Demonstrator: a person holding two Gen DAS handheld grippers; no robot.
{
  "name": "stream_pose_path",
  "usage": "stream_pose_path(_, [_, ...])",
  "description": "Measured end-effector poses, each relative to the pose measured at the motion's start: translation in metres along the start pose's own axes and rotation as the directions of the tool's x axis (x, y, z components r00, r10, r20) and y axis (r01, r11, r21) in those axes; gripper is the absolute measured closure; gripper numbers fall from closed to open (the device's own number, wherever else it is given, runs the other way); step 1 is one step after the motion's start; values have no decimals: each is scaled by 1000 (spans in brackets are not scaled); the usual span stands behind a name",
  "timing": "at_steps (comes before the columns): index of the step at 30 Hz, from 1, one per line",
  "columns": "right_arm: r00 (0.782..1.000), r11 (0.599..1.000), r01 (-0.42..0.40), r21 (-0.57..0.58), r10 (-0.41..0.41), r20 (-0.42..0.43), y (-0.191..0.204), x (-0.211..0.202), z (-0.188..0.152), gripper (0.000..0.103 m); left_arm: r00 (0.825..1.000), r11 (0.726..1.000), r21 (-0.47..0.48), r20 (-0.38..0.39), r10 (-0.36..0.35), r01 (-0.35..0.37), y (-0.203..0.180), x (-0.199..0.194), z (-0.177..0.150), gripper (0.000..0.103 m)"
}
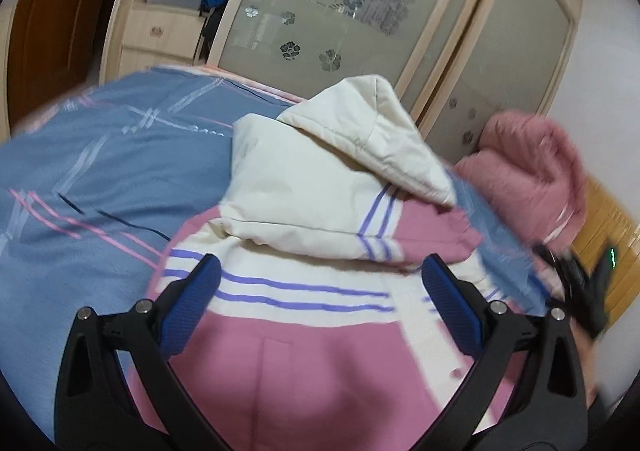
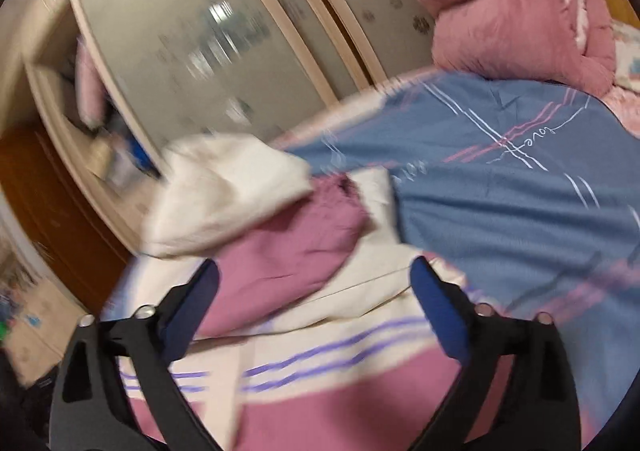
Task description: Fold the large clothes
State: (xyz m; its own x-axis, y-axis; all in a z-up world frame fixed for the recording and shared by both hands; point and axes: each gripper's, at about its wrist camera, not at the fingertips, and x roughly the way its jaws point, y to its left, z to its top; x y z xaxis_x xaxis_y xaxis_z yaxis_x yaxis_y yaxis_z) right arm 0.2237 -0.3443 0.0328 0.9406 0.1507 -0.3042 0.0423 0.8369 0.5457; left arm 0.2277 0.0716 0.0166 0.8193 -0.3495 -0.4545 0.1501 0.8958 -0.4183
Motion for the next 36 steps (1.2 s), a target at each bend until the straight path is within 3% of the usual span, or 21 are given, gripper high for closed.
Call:
stream_pose_path(2, [1000,999,-26,38,25,10,2,-14,-11,1,998,996,-57,0,-62,62,7,2,0,2])
stream_pose_path(3, [998,995,-60,76,63,-31,4,-12,-12,1,993,990,-88,-2,-115,114,10,4,-1,2])
stream_pose_path(5, [973,970,-209,122,219,-75,12,-6,-10,1,981,969,-154,-2,-196,193,16,6,-3,2])
stream_pose_path(6, [966,963,-243,119,251,-67,17,-8,-10,1,963,940,-218,1,-270,263,22,10,-5,2])
stream_pose_path(8, [969,967,-235,95,241,-52,23,-12,-10,1,926,873,-331,7,-378,359,31,17,-7,2])
stream_pose_path(10, [968,965,-237,109,244,-52,25,-10,-9,1,877,773,-452,44,-478,444,40,25,-10,2])
stream_pose_path(11, [965,961,-249,122,257,-54,25,-10,-9,1,862,734,-493,72,-501,468,43,29,-10,2])
stream_pose_path(12, [961,956,-262,133,272,-58,24,-9,-7,1,863,722,-510,82,-499,467,43,32,-9,2])
stream_pose_path(15, [962,957,-254,141,265,-68,23,-11,-4,1,884,724,-539,88,-459,430,36,49,1,2])
stream_pose_path(18, [973,976,-207,73,213,-85,23,-15,-1,1,890,730,-545,67,-451,411,23,83,24,2])
stream_pose_path(21, [975,980,-188,71,195,-110,14,-15,-4,1,888,681,-638,11,-459,360,16,133,44,2])
stream_pose_path(22, [972,977,-194,88,203,-116,9,-15,-4,1,910,684,-672,-38,-414,283,15,153,52,2])
stream_pose_path(24, [970,975,-189,120,205,-130,0,-14,-4,1,929,700,-684,-90,-358,204,10,183,69,2])
stream_pose_path(27, [968,972,-189,136,208,-139,-6,-15,-1,1,957,776,-612,-106,-270,152,4,214,97,2])
stream_pose_path(29, [965,972,-196,130,214,-150,-5,-15,-1,1,967,787,-599,-80,-242,148,3,227,106,2])
stream_pose_path(32, [964,972,-198,129,217,-156,-5,-14,-1,1,970,765,-625,-49,-237,156,5,249,112,4])
stream_pose_path(33, [962,972,-199,126,218,-162,-4,-13,-2,1,972,767,-624,-46,-230,152,3,257,113,8])
stream_pose_path(35, [960,973,-199,120,218,-174,-3,-11,-2,1,969,775,-612,-52,-240,158,-2,268,115,34])
stream_pose_path(36, [959,973,-198,115,217,-182,-2,-10,-3,1,968,778,-609,-65,-242,153,-1,268,116,56])
